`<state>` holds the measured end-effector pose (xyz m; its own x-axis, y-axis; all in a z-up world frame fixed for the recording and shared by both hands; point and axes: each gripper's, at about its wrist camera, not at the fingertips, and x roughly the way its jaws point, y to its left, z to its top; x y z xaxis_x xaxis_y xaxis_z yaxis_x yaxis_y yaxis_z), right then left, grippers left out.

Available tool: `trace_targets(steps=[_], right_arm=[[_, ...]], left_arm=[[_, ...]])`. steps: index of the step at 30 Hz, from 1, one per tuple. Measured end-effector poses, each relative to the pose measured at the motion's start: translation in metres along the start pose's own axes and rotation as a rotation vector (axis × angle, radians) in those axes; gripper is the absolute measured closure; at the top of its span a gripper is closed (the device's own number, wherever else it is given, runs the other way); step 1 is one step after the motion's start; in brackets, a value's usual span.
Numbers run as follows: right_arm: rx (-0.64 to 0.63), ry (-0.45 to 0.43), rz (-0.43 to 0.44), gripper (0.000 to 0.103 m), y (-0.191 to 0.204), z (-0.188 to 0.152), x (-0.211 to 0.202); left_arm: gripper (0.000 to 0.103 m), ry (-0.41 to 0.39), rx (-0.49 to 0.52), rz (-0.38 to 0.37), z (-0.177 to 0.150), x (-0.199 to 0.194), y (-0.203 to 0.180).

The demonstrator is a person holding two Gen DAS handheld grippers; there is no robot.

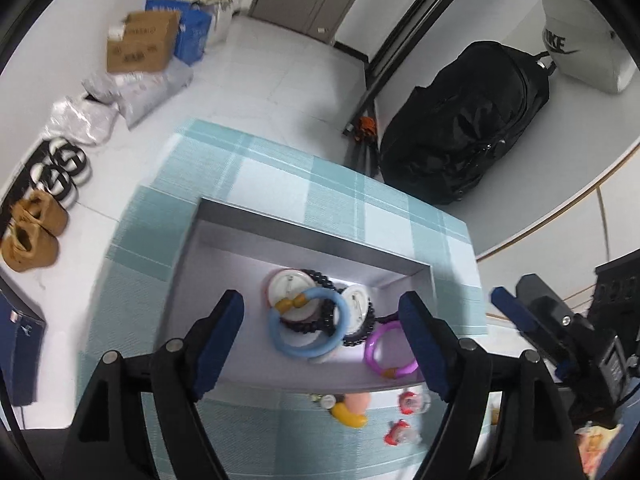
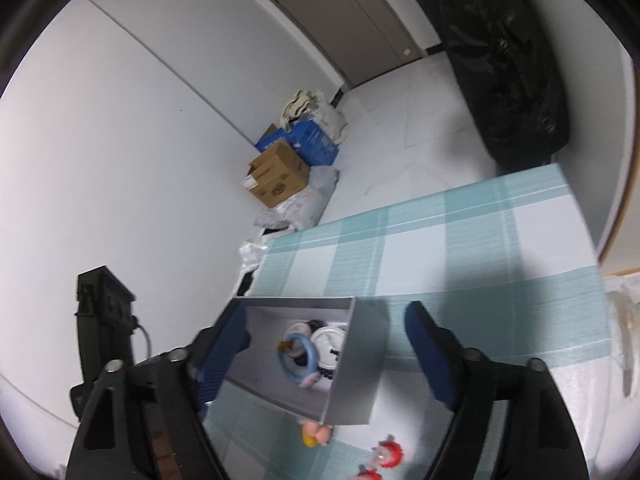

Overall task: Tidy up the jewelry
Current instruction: 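Carry both rings over the box and open both tools to drop them, then move the right tool back toward the red-capped pacifiers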

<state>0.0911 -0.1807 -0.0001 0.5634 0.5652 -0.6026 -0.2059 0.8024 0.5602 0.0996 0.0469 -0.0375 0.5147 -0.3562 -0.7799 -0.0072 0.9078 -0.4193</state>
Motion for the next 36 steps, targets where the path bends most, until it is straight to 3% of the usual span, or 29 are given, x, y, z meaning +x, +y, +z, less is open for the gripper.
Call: trace_targets(steps=[7,24,32,36], right_arm=[[-0.051,-0.026,-0.073,0.002,0.001,-0.013,-0.015],[-0.126,-0.021,-0.141,0.000,0.007,-0.054,-0.050],[-0.167,0.027,-0.174,0.000,0.006,-0.070,-0.054],[-0.189,0.058,-0.169,0.000,0.004,-0.081,-0.051]], left_arm=[[0.027,-0.061,0.085,0.043,-0.015,-0.014,-0.009],[0.027,-0.158,0.177,0.152,-0.053,-0.038,-0.021],[0.025,-0.133,0.210,0.183,-0.067,-0.032,-0.027],[0.025,-0.111,0.181,0.143,-0.072,-0.032,-0.023]])
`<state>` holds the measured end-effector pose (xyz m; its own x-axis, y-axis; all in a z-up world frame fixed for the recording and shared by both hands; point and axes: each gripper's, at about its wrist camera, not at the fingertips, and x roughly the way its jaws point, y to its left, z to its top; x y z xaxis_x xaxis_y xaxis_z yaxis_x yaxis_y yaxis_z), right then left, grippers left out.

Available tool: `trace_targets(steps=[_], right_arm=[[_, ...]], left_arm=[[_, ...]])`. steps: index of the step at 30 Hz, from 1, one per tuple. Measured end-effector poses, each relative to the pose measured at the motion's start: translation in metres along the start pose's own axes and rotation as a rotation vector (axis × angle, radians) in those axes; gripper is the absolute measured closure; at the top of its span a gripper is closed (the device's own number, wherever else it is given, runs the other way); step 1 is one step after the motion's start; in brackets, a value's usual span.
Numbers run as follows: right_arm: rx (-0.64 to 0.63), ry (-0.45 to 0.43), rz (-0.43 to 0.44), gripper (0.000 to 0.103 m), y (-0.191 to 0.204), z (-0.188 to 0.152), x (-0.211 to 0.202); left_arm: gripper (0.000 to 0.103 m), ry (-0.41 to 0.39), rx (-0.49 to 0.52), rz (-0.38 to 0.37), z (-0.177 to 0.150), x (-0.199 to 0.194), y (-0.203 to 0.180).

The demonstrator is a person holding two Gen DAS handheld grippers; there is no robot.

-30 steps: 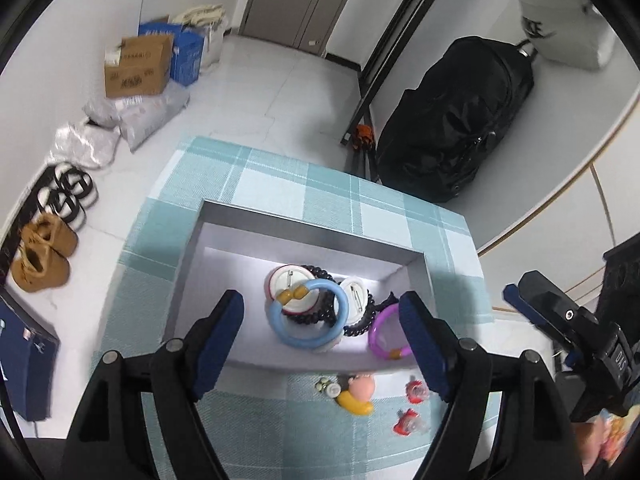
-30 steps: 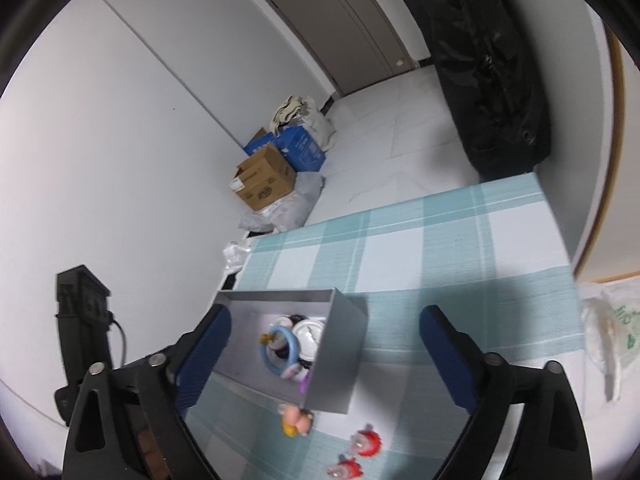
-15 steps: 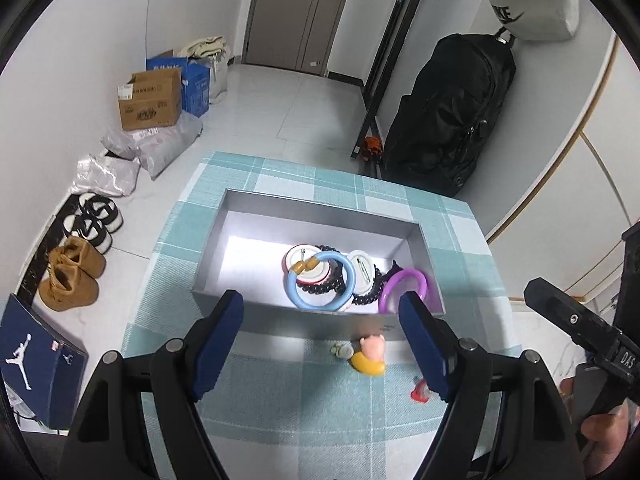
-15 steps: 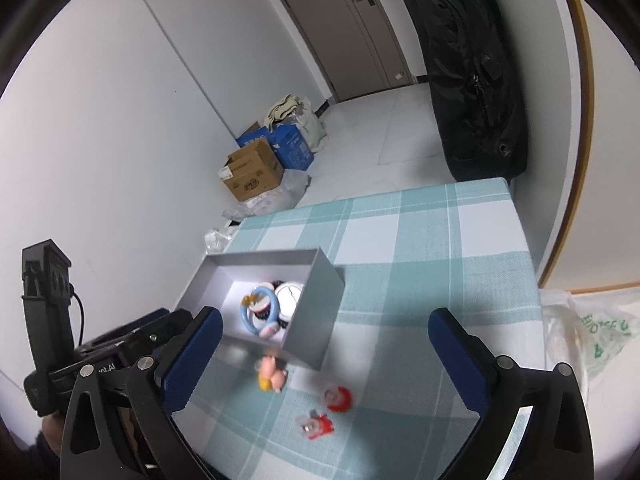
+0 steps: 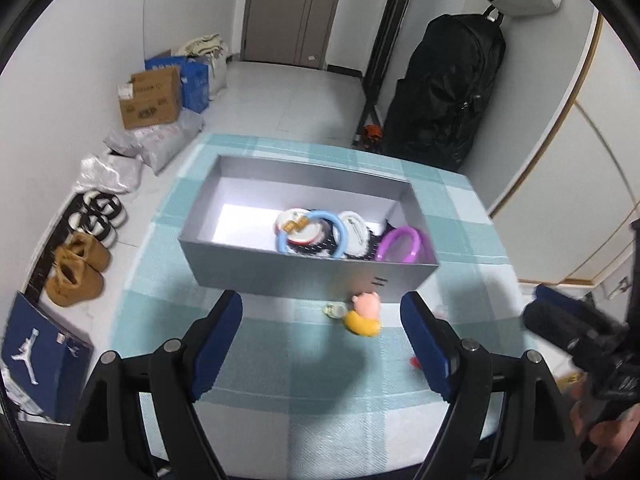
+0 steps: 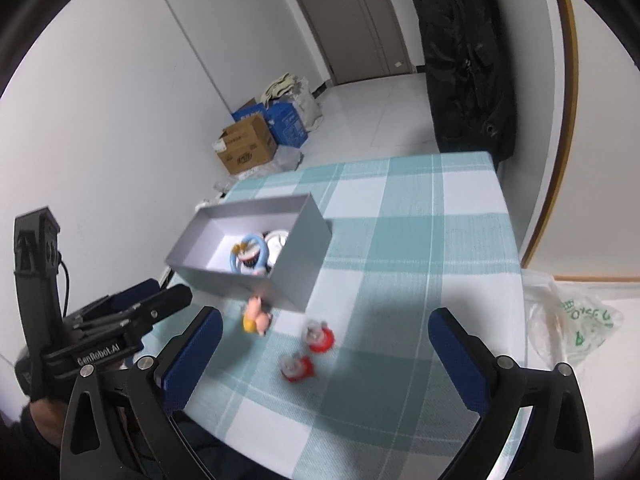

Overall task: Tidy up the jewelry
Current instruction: 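Move the right tool back toward the red-capped pacifiers, then close the right tool on a red-capped pacifier and lift it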

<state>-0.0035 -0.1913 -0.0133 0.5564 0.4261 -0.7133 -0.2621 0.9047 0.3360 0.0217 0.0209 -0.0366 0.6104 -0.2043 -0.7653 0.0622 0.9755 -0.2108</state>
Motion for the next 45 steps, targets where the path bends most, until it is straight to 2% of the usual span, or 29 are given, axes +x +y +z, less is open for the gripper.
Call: trace_targets(steps=[8,11,14,15,21,24,27,30,33,35,37,45], right_arm=[[-0.074,0.078,0.010,0.000,0.003,-0.019,0.008],[-0.077,0.128,0.051,0.002,0.005,-0.026,0.016],[-0.093,0.169,0.058,0.015,0.009,-0.032,0.024],[-0.099,0.186,0.064,0.022,0.011,-0.034,0.028],[-0.125,0.218,0.064,0.043,0.018,-0.036,0.043],[-0.140,0.207,0.066,0.046,0.024,-0.034,0.047],[-0.142,0.222,0.062,0.048,0.028,-0.032,0.054],[-0.132,0.227,0.049,0.059,0.030,-0.028,0.062],[-0.130,0.231,0.041,0.078,0.031,-0.025,0.067],[-0.141,0.230,0.022,0.080,0.033,-0.025,0.068],[-0.147,0.228,0.014,0.088,0.033,-0.026,0.068],[-0.130,0.221,0.028,0.088,0.029,-0.026,0.064]], left_arm=[[0.023,0.035,0.020,0.012,-0.009,0.005,-0.003],[0.023,0.063,0.008,0.014,-0.014,0.011,0.001],[0.023,0.091,0.008,0.032,-0.018,0.014,0.004],[0.023,0.101,0.010,0.041,-0.019,0.014,0.004],[0.023,0.157,0.021,0.065,-0.026,0.019,0.010],[0.023,0.172,0.011,0.060,-0.027,0.019,0.013],[0.023,0.165,0.027,0.116,-0.029,0.018,0.014],[0.023,0.168,0.031,0.109,-0.030,0.017,0.016],[0.023,0.167,0.038,0.098,-0.031,0.016,0.016],[0.023,0.170,0.045,0.084,-0.031,0.017,0.015],[0.023,0.166,0.052,0.084,-0.031,0.016,0.013],[0.023,0.153,0.087,0.057,-0.032,0.014,0.005]])
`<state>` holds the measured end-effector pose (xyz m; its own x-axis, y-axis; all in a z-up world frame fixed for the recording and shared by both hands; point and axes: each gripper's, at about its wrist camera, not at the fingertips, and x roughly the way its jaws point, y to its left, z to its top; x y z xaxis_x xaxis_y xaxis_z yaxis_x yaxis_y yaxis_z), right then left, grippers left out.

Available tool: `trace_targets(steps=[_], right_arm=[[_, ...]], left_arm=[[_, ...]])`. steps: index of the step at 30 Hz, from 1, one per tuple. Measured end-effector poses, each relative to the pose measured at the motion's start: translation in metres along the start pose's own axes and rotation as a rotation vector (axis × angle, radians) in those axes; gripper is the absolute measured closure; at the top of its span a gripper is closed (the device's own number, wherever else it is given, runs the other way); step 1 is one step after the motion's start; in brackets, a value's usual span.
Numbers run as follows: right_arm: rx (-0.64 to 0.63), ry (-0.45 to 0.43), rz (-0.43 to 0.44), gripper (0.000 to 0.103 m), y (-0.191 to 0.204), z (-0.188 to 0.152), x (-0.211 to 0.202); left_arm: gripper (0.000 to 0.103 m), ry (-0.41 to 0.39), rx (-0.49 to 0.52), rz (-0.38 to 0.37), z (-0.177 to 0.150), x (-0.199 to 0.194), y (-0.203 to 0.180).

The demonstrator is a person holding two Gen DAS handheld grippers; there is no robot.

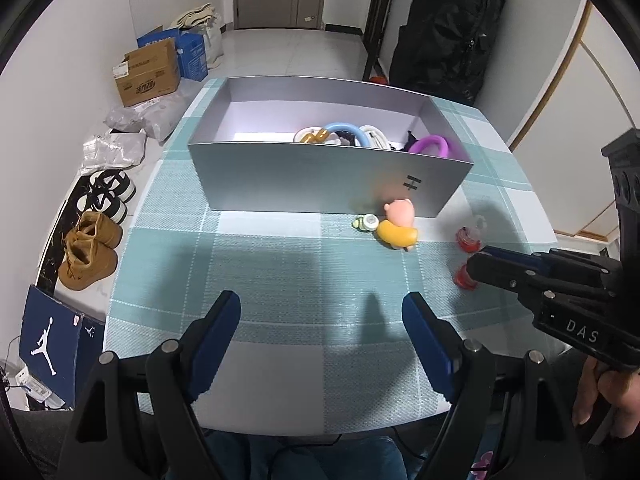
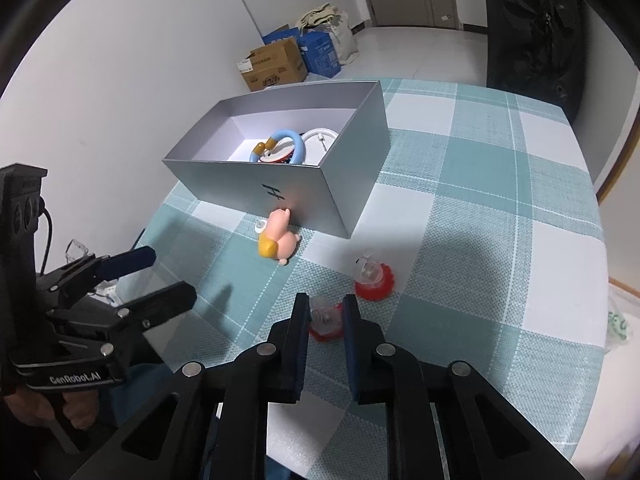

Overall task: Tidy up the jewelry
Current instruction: 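Close the right tool on a red-capped pacifier and lift it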

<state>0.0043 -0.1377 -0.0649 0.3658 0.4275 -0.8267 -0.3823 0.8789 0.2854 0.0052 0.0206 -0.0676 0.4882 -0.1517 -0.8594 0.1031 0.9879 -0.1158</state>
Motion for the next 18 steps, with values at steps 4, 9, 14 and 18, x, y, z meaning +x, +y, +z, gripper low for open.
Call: trace_targets(steps=[4,9,14,18], right_arm=[[0.018,-0.008,0.004,0.088,-0.002,0.000,-0.003],[0.025,-0.030,0.015,0.088,-0.002,0.000,-0.012],[0.059,-0.049,0.039,0.088,-0.012,-0.001,-0.021],[0.100,-0.071,0.042,0.088,-0.025,-0.003,-0.032]], left_arm=[[0.023,-0.003,-0.005,-0.025,-0.001,-0.002,0.001],[0.023,-0.002,-0.008,-0.062,0.001,-0.004,-0.004],[0.023,-0.023,0.043,-0.064,0.002,-0.005,-0.024],[0.023,-0.023,0.074,-0.067,0.001,-0.005,-0.037]])
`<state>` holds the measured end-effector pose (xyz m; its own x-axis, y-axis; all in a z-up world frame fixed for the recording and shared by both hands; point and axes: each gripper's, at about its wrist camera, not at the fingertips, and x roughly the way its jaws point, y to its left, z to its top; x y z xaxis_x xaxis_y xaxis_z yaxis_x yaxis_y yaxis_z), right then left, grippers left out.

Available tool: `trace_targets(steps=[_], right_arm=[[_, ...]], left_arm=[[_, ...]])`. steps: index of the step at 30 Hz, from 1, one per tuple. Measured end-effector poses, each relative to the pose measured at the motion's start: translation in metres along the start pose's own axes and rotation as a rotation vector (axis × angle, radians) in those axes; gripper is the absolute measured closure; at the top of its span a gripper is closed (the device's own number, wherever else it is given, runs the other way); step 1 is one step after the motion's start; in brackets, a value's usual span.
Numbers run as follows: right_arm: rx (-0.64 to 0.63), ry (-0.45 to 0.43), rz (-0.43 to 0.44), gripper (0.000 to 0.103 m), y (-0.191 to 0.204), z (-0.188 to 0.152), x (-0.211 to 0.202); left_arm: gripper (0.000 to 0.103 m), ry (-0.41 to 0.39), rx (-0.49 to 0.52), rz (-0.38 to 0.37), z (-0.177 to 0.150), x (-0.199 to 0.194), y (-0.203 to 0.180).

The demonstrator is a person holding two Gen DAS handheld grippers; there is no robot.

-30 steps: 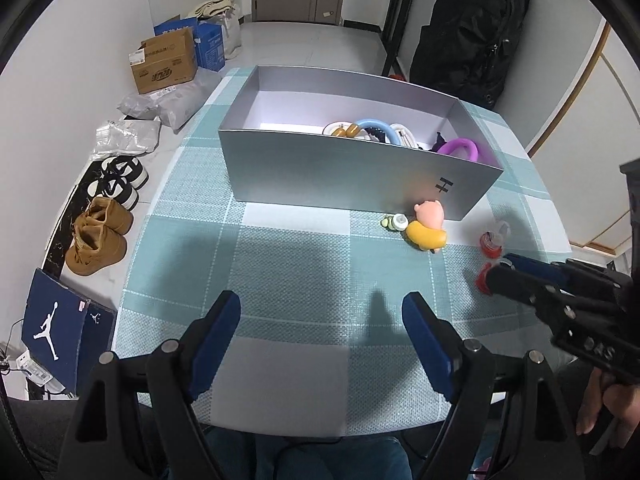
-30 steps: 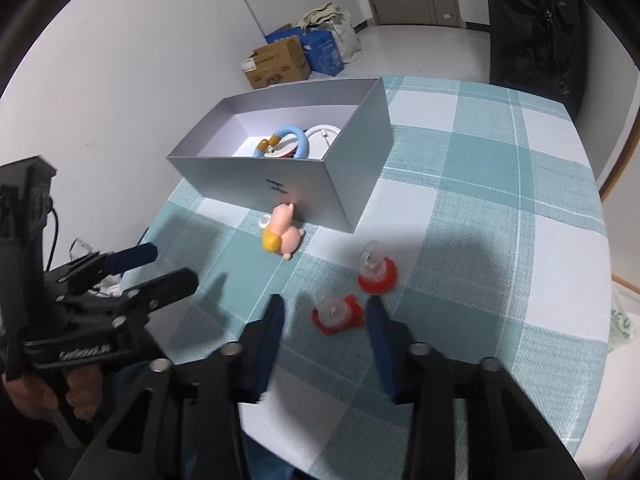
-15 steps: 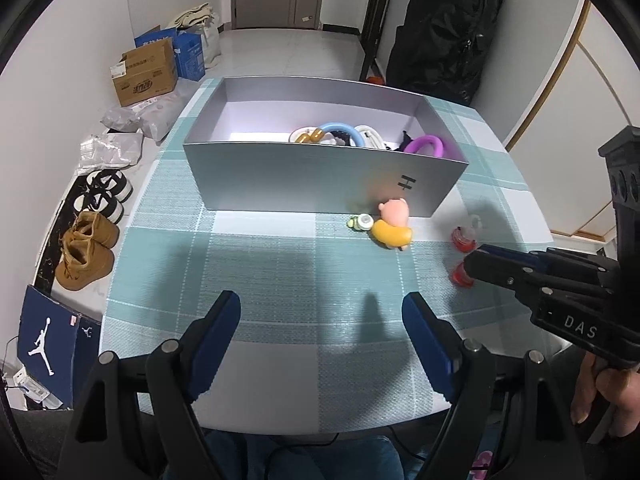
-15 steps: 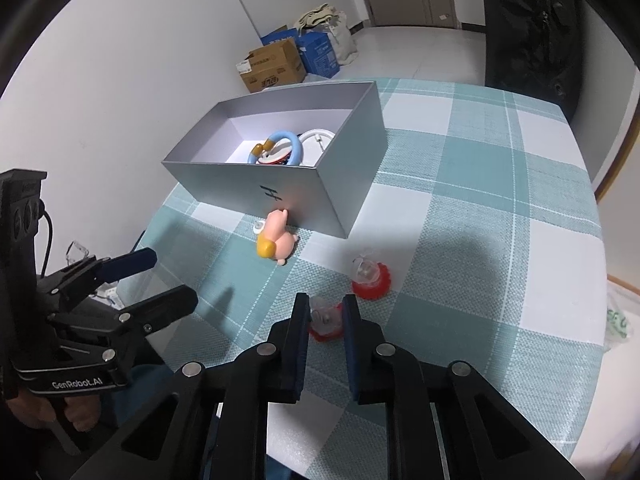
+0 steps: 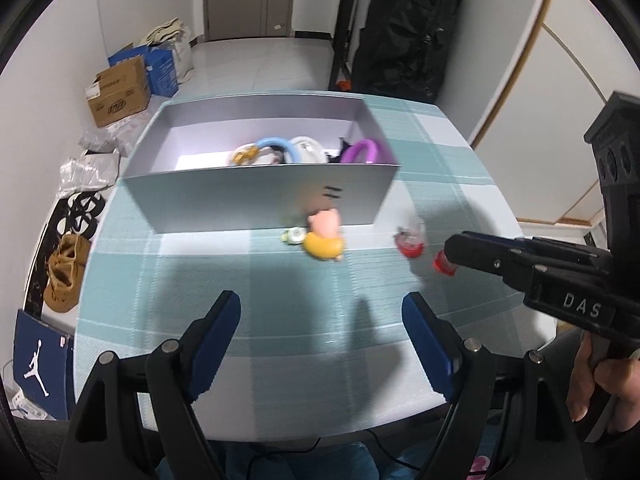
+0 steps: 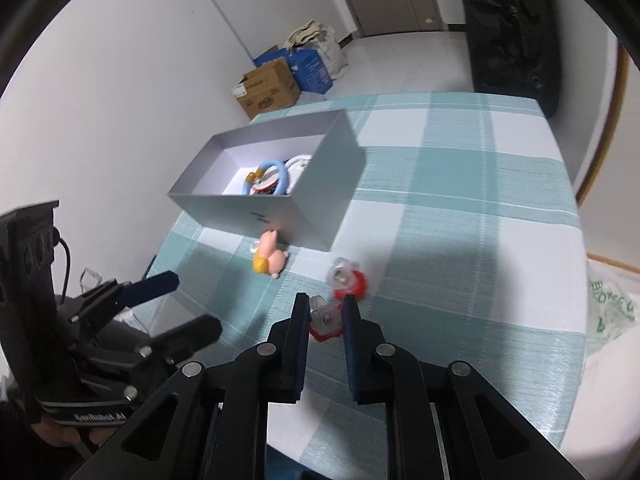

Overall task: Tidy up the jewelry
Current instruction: 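Close the right tool on a red-capped pacifier and lift it, then lower the left tool onto the other red pacifier and close it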

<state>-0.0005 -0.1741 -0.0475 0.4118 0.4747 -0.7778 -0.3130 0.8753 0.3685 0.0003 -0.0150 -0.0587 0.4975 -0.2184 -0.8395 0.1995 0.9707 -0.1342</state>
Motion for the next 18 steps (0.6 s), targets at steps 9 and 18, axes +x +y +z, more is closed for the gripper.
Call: trace_targets(steps=[9,18], right_arm=[[0.066,-0.055,0.013,0.088,-0.025,0.000,-0.026],[0.111,-0.088,0.024,0.088,-0.040,-0.002,-0.042]], left_arm=[[0.024,0.018,0.022,-0.039,0.005,0.008,-0.019],[0.024,0.049,0.035,-0.074,0.014,0.022,-0.039]])
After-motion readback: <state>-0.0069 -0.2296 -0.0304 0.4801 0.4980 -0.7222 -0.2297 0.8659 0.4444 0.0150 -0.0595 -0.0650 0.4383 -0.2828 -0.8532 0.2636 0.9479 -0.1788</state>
